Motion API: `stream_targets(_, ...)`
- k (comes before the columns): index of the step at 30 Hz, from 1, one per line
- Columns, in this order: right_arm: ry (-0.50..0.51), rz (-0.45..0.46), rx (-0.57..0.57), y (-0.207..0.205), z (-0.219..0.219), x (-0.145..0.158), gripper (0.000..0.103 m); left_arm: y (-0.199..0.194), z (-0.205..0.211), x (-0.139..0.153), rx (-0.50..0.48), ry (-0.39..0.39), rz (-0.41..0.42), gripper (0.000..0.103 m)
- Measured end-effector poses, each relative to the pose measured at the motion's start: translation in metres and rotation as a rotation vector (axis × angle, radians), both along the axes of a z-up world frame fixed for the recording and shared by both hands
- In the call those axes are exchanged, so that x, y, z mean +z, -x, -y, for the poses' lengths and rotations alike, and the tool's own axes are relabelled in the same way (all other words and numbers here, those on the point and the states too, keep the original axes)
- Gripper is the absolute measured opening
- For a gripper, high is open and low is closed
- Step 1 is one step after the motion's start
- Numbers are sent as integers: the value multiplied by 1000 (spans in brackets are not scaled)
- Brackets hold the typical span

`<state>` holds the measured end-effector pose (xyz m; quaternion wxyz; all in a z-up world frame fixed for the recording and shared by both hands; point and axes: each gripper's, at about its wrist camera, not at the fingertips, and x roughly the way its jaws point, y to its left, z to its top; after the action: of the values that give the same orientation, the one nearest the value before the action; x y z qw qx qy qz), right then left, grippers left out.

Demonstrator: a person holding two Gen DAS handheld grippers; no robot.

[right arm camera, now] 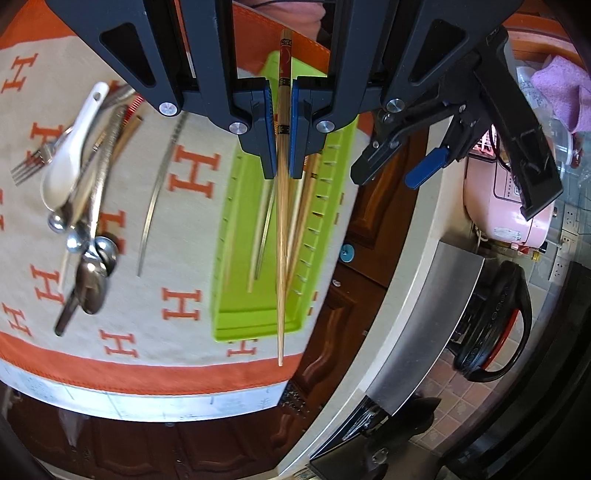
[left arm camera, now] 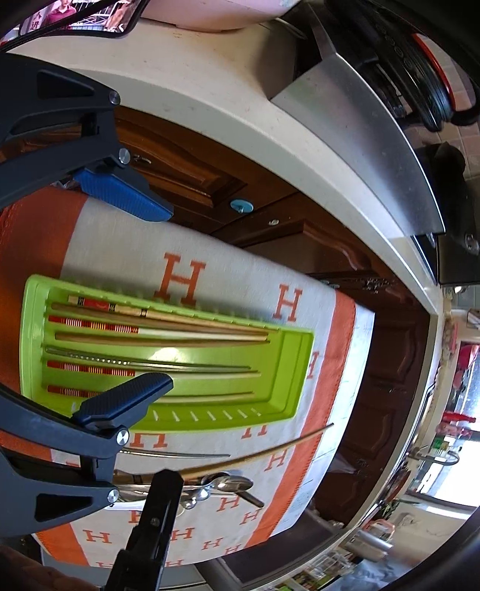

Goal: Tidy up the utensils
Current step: 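Lower the wooden chopstick into the green tray and open the right tool, then grasp the long metal chopstick from the pile with the left tool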

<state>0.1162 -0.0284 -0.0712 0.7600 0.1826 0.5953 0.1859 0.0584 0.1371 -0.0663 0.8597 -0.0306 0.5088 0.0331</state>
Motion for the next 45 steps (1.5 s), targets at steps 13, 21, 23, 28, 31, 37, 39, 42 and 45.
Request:
stream_targets(13, 47, -52, 35, -23, -39, -40, 26, -6, -22, -17, 52, -28, -30, 83)
stream_targets(21, 92, -40, 47, -12, -39, -57, 34, -2, -19, -29, 37, -19, -54, 83)
stream_targets(23, 100, -37, 50, -8, -38, -59, 34, -1, -18, -29, 35, -20, -56, 83)
stream_targets(28, 118, -9, 50, 1, -34, -55, 36, 2, -17, -26, 32, -18, -53, 83)
stream_targets(31, 127, 9, 47, 5, -30, -49, 37, 4, -15, -23, 31, -17, -50, 83)
stream_targets(37, 140, 51, 17, 13, -13, -34, 38, 9, -2, -13, 7, -10, -38, 83)
stream_targets(39, 155, 69, -4, 17, -3, -29, 38, 11, 4, -10, -6, -5, -32, 83)
stream_targets(42, 195, 96, -33, 26, 14, -23, 38, 13, 18, -6, -34, 2, -29, 83)
stream_targets(45, 258, 126, -44, 35, 35, -17, 38, 14, 36, -5, -73, 4, -30, 83)
